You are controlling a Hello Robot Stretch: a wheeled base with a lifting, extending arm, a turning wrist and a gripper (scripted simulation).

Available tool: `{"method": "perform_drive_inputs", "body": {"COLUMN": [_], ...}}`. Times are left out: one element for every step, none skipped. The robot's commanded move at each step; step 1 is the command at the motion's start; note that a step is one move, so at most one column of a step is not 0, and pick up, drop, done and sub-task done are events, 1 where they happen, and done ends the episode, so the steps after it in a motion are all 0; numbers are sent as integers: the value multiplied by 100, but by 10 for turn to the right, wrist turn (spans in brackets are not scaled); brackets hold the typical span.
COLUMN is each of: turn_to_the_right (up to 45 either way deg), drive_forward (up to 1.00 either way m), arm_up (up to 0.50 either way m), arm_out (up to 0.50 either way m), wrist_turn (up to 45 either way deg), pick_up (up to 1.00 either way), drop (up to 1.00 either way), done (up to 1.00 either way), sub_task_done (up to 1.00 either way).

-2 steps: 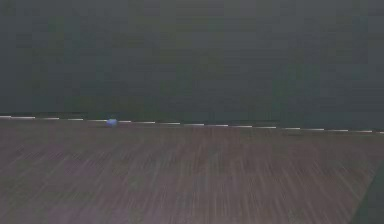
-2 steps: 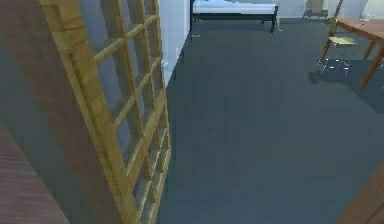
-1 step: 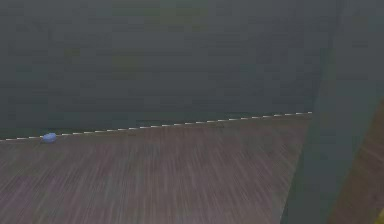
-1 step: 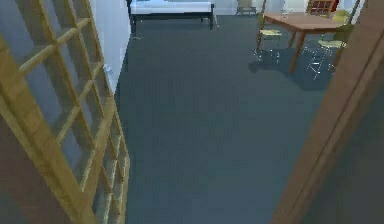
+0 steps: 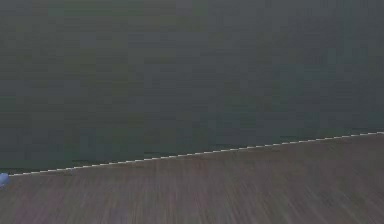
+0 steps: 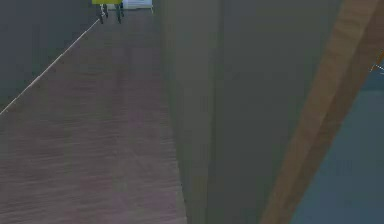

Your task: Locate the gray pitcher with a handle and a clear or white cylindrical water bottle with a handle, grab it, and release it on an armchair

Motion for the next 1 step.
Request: {"method": "perform_drive_inputs", "body": {"turn_to_the_right": [330], "drive_forward": [0], "arm_up": [0], "arm_out": [0], "wrist_turn": [0], "pick_up": [0], "drop": [0], "done": [0], "sub_task_done": [0]}}
